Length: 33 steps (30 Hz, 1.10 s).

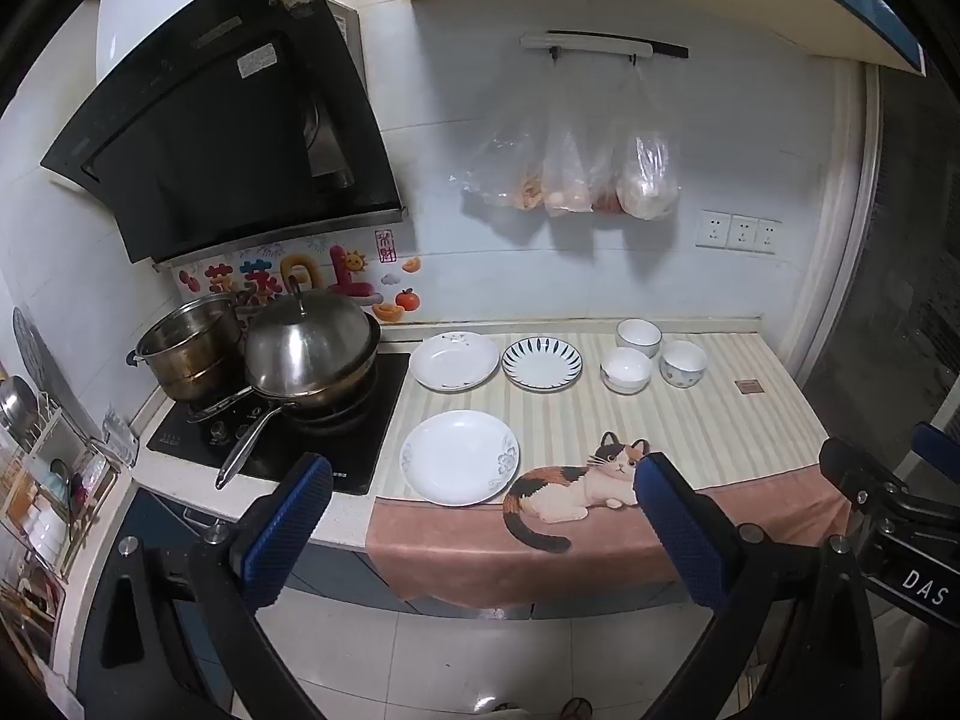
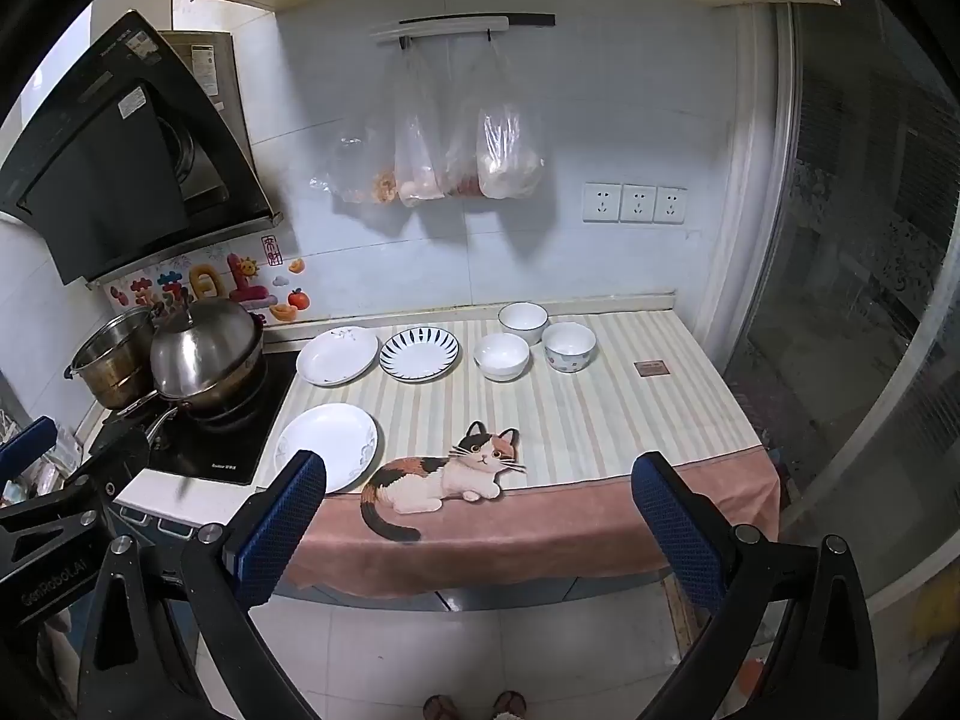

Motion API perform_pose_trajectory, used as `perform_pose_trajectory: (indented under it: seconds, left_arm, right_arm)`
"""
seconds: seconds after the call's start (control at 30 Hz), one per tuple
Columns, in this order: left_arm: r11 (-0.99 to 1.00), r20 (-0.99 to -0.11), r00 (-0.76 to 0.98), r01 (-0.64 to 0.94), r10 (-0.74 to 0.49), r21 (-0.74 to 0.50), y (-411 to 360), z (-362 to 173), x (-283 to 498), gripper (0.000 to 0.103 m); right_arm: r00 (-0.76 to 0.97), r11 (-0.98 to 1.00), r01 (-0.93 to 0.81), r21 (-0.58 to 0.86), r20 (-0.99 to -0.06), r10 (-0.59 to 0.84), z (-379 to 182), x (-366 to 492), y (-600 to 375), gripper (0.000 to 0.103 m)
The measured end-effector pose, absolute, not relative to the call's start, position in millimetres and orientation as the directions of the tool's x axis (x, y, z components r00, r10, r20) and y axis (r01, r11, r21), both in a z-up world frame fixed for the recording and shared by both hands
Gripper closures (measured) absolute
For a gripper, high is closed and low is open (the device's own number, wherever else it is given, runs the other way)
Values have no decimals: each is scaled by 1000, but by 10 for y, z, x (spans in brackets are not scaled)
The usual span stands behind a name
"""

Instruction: Organize plates and bowls

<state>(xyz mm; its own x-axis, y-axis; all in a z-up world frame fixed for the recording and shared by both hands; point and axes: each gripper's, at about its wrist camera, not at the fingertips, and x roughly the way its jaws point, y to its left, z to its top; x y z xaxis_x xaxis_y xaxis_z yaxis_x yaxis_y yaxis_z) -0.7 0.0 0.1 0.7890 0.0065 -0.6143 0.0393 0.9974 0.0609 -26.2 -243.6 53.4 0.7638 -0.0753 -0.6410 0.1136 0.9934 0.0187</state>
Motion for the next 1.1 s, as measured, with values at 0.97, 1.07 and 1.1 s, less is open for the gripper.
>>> perform_pose_trajectory:
  seconds: [0.97, 1.07, 1.1]
  left_arm:
    - [998, -610, 792, 33, 7, 55, -22, 72, -35, 0]
    - [998, -613, 790, 36, 5, 53, -8, 60, -36, 0]
    - [998, -612, 791, 34, 7, 55, -14, 57, -37, 0]
  right_arm:
    - [765, 994, 110, 19, -640, -73, 554, -287, -2408, 0]
    - [766, 994, 110, 18, -639, -73, 549, -286, -2409, 0]
    - [766, 994, 111, 18, -639, -74, 544, -286, -2409, 0]
